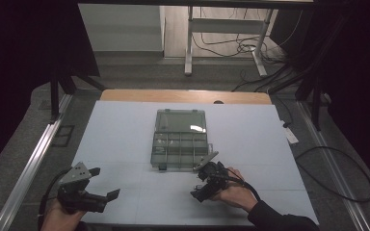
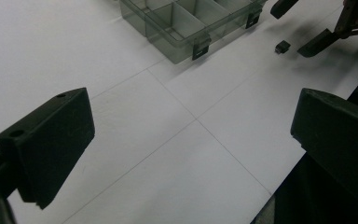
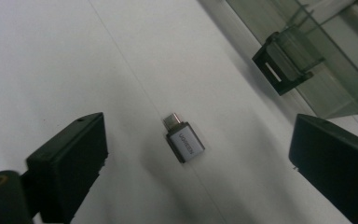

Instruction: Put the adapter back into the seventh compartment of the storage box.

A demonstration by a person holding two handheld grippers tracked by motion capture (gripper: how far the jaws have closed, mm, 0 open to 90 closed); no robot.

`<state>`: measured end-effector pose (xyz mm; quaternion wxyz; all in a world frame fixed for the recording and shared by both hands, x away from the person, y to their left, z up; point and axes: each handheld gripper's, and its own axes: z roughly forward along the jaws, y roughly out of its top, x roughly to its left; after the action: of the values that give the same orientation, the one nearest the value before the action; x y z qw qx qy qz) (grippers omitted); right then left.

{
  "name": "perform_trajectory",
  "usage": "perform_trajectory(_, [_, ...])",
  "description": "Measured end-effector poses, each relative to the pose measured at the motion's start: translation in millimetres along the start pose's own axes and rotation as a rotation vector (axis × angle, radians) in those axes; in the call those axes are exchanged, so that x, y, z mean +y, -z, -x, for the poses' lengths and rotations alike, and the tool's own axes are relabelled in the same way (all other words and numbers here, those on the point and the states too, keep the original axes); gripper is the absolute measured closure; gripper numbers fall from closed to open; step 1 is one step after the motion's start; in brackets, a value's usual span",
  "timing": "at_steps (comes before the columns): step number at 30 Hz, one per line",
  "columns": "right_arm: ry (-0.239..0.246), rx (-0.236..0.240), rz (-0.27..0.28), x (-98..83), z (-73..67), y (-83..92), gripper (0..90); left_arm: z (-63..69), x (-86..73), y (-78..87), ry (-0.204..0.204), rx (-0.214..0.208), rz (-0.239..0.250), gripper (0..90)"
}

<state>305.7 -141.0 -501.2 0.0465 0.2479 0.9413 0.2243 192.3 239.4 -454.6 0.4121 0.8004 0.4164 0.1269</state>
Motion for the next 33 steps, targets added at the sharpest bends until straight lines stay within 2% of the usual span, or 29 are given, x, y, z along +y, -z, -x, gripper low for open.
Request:
perform_trajectory(5, [0.02, 0.011, -0.012, 0.6, -1.1, -2.7, 16.7, 0.0, 0.0, 0.0, 0.003, 0.002, 0.001, 0.1])
perform_trajectory(11, [0.041, 0.034, -0.033, 0.3, -0.4, -4.9, 39.9, 0.0, 0.1, -0.1, 0.001, 0.001, 0.0, 0.3])
perform_trajectory(13, [0.04, 0.035, -0.033, 0.3, -0.5, -5.2, 43.4, 0.0, 0.1, -0.1, 0.0, 0.0, 0.0, 0.3])
perform_trajectory(14, [0.056, 0.029, -0.032, 0.3, -0.4, -4.5, 50.5, 0.1, 0.1, -0.1, 0.0, 0.001, 0.0, 0.3])
perform_trajectory(16, [0.062, 0.028, -0.034, 0.2, -0.1, -4.3, 53.3, 0.0, 0.0, -0.1, 0.001, 0.001, 0.0, 0.3])
perform_trajectory(17, [0.067, 0.02, -0.036, 0.3, -0.3, -4.0, 57.7, 0.0, 0.1, -0.1, 0.002, 0.001, 0.0, 0.3])
perform_trajectory(18, [0.074, 0.007, -0.043, 0.3, -0.9, -3.4, 67.1, 0.0, 0.1, -0.1, 0.002, 0.002, 0.0, 0.5])
perform_trajectory(20, [0.072, 0.009, -0.048, 0.5, -1.6, -2.9, 74.8, 0.1, 0.1, -0.1, 0.001, 0.002, 0.0, 0.5])
perform_trajectory(29, [0.066, 0.009, -0.056, 1.5, -2.1, -1.8, 75.6, 0.0, 0.1, -0.2, 0.003, 0.003, -0.001, 0.7])
perform_trajectory(33, [0.055, 0.023, -0.03, 2.8, -2.5, 1.4, 75.6, 0.1, 0.1, -0.3, 0.003, 0.002, -0.001, 0.8])
